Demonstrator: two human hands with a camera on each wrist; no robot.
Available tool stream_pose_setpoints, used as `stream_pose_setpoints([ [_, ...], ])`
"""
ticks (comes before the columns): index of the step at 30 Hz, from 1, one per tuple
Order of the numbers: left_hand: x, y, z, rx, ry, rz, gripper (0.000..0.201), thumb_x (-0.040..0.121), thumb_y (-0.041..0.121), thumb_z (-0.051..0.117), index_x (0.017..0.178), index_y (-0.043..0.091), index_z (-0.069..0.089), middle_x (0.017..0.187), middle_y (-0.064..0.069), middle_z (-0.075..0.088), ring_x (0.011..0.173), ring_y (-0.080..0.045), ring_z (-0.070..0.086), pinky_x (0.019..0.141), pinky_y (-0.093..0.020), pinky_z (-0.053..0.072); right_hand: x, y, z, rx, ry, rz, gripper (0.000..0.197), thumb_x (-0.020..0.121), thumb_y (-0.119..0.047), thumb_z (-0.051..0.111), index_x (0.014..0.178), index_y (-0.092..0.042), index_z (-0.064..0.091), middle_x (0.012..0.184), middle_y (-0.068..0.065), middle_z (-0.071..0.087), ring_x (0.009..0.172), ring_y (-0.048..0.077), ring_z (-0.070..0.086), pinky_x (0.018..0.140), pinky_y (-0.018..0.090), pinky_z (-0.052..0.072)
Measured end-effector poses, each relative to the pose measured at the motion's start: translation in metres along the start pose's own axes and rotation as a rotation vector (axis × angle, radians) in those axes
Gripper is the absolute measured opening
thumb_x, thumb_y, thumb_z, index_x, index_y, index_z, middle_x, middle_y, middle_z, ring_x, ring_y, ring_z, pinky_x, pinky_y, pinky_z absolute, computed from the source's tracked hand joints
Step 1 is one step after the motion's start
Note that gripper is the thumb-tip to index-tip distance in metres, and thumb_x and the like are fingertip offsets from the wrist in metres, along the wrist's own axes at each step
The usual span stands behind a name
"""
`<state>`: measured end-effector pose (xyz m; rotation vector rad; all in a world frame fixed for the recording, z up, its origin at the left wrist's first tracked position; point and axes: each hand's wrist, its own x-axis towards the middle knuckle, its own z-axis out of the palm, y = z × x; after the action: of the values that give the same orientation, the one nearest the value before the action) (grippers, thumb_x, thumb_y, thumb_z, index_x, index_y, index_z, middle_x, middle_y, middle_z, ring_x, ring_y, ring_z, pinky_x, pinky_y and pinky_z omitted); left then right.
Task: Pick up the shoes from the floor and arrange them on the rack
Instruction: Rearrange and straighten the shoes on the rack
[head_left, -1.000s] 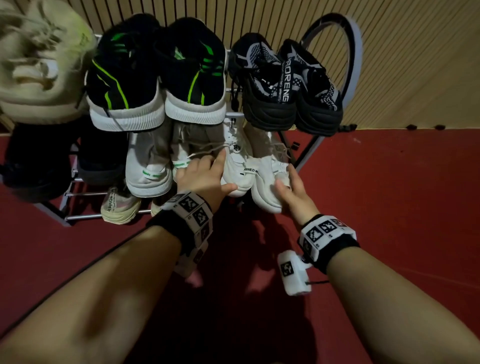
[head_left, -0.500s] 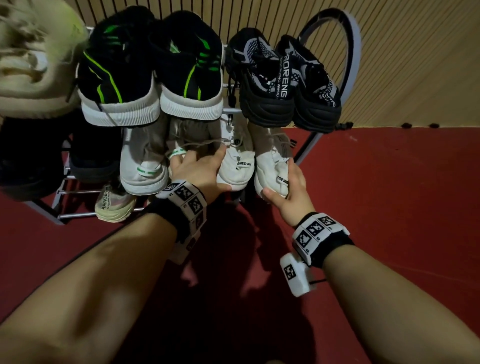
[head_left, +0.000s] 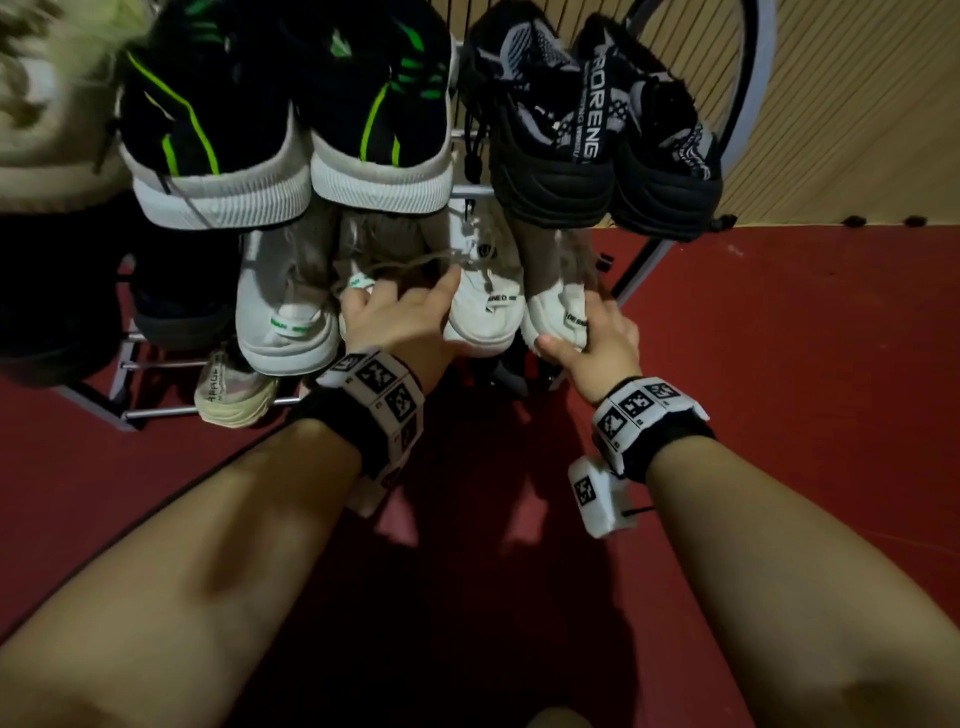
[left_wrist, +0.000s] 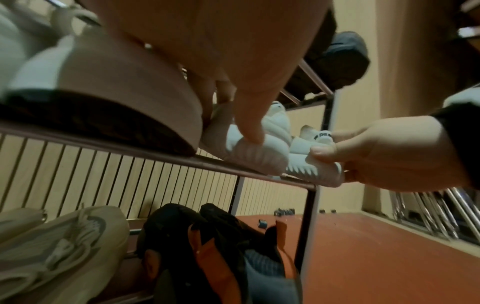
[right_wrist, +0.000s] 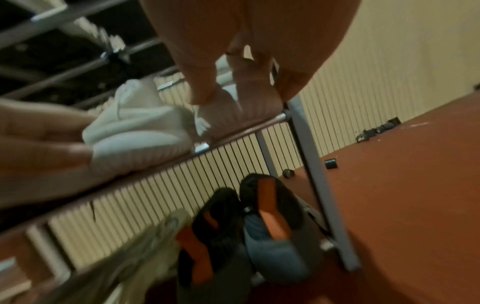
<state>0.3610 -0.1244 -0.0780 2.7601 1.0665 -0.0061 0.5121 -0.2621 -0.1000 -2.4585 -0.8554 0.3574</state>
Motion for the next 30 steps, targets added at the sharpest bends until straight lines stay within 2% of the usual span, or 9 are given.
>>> stream_pose_setpoints([
  [4,0.010,0.000,-0.001,-0.004,-0.014,-0.037,0.069,0.092,0.054,0.039,0.147,0.037,0.001,0.137,0.001,0.049,0.126,-0.030,0.036,0.101,-0.042,0.022,0.014,-0.014,0.001,0.049,0.116,0.067,0.050,0.086,-0.035,0.063,0.122,-0.003,0.049,0.129,0.016,0.044,0.126,0.032,0.033,0.101,0.032,0.029],
  [8,-0.001,-0.005,0.007,-0.009,0.098,0.012,0.071,0.090,0.050,0.046,0.148,0.034,0.010,0.129,0.000,0.053,0.120,-0.029,0.039,0.094,-0.040,0.024,0.014,-0.023,0.016,0.067,0.154,0.126,0.056,0.086,-0.035,0.062,0.129,-0.004,0.043,0.136,0.016,0.037,0.129,0.034,0.031,0.105,0.035,0.028],
  [10,-0.015,-0.011,0.014,0.011,0.192,0.090,0.069,0.081,0.043,0.055,0.144,0.031,0.029,0.129,0.002,0.054,0.118,-0.028,0.044,0.091,-0.041,0.028,0.005,-0.021,0.028,0.117,0.192,0.125,0.067,0.085,-0.032,0.064,0.139,-0.008,0.033,0.147,0.016,0.025,0.134,0.035,0.027,0.108,0.037,0.026],
  [13,-0.037,-0.029,0.025,-0.081,0.293,0.288,0.053,0.066,0.033,0.055,0.119,0.028,0.061,0.122,0.003,0.061,0.111,-0.026,0.055,0.087,-0.041,0.037,-0.016,-0.018,0.043,0.171,0.213,0.151,0.087,0.085,-0.024,0.065,0.150,-0.020,0.008,0.157,0.010,0.006,0.142,0.030,0.014,0.113,0.037,0.018],
  [16,-0.054,-0.060,0.032,-0.190,0.241,0.487,0.044,0.067,0.024,0.049,0.105,0.022,0.070,0.114,-0.004,0.065,0.104,-0.028,0.060,0.082,-0.038,0.045,-0.040,-0.016,0.061,0.233,0.242,0.196,0.094,0.084,-0.024,0.065,0.151,-0.025,-0.001,0.155,0.009,0.011,0.141,0.031,0.019,0.112,0.039,0.022],
  [18,-0.065,-0.087,0.043,-0.231,0.132,0.532,0.041,0.070,0.021,0.046,0.101,0.016,0.071,0.107,-0.009,0.067,0.093,-0.032,0.064,0.075,-0.039,0.052,-0.053,-0.020,0.078,0.196,0.211,0.238,0.094,0.083,-0.028,0.066,0.151,-0.023,0.002,0.154,0.012,0.016,0.138,0.034,0.024,0.109,0.040,0.025],
  [22,-0.081,-0.135,0.064,-0.221,-0.064,0.416,0.048,0.070,0.028,0.040,0.104,0.013,0.070,0.103,-0.011,0.068,0.089,-0.037,0.065,0.073,-0.047,0.055,-0.066,-0.046,0.104,0.056,-0.056,0.189,0.085,0.084,-0.030,0.064,0.150,-0.024,0.011,0.153,0.011,0.016,0.136,0.035,0.027,0.108,0.039,0.027],
  [26,-0.082,-0.161,0.067,-0.306,-0.205,0.220,0.077,0.061,0.048,0.028,0.121,0.013,0.062,0.121,-0.013,0.060,0.112,-0.036,0.055,0.097,-0.040,0.044,-0.071,-0.085,0.134,-0.154,-0.307,-0.054,0.072,0.088,-0.031,0.060,0.148,-0.015,0.023,0.152,0.013,0.024,0.140,0.031,0.022,0.112,0.036,0.021],
  [30,-0.085,-0.184,0.067,-0.408,-0.230,-0.083,0.073,0.065,0.043,0.047,0.133,0.015,0.050,0.133,-0.014,0.049,0.124,-0.034,0.045,0.102,-0.035,0.035,-0.071,-0.110,0.166,-0.298,-0.481,-0.189,0.069,0.091,-0.030,0.057,0.148,-0.015,0.021,0.154,0.010,0.021,0.142,0.027,0.019,0.113,0.033,0.018],
])
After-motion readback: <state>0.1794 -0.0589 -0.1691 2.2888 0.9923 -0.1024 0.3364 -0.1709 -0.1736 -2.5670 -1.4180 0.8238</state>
